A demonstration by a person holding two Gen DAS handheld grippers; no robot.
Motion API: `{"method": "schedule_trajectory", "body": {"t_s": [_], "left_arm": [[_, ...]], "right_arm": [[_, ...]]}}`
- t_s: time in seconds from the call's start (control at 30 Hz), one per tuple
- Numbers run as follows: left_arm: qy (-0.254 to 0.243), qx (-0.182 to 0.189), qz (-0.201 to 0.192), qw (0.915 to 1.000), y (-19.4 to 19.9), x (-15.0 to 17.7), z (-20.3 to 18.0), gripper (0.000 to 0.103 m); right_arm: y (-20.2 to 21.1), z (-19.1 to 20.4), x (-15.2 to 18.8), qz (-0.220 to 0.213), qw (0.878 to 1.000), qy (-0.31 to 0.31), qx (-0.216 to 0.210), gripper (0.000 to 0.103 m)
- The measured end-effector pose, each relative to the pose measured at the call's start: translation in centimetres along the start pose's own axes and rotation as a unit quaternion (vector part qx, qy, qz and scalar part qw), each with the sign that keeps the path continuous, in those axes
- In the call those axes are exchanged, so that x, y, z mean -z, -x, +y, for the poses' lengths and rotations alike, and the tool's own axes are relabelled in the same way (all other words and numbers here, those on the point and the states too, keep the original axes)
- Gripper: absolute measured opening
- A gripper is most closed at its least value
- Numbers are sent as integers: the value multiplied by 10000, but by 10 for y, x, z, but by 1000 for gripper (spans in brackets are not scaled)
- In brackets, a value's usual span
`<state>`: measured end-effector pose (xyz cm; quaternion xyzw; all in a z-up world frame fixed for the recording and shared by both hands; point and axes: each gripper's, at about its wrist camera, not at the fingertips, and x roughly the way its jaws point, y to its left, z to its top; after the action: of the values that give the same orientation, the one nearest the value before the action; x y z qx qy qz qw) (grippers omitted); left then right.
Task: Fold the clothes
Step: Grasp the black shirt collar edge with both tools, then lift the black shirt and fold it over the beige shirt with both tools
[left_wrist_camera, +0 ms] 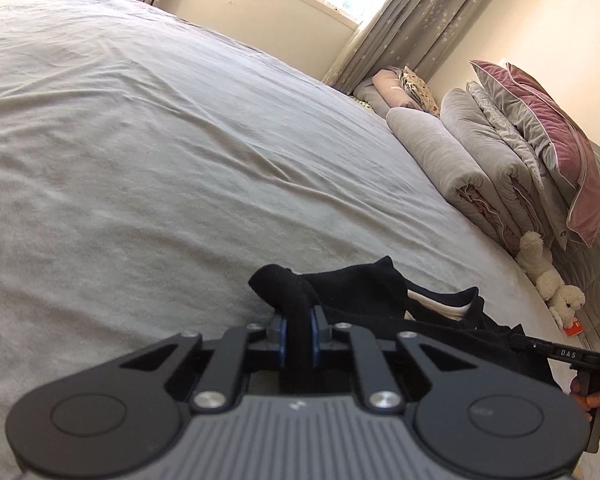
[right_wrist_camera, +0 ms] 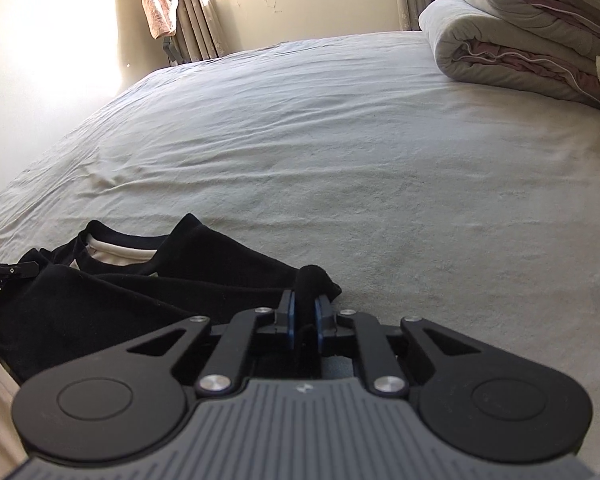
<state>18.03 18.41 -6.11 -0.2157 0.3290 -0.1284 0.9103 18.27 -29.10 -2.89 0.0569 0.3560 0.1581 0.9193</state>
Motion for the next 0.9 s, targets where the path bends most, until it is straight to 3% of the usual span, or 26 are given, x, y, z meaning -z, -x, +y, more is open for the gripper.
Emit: {"method": "schedule_trajectory", "body": {"t_s": [0.3,0.53,0.9], "left_arm": [[-436,341,-566,9969,38,-8,-21,10],[-663,508,-908,9924,76,4,-37,10],[-1579,556,-840,9823,135,47,-59,10]], "right_arm": [[49,9,-5,-660,9973,-35,-334,9],[94,22,3,-1021,9930,135,-577,8],[142,36,43,-1124,9898,389,-783,8]]}}
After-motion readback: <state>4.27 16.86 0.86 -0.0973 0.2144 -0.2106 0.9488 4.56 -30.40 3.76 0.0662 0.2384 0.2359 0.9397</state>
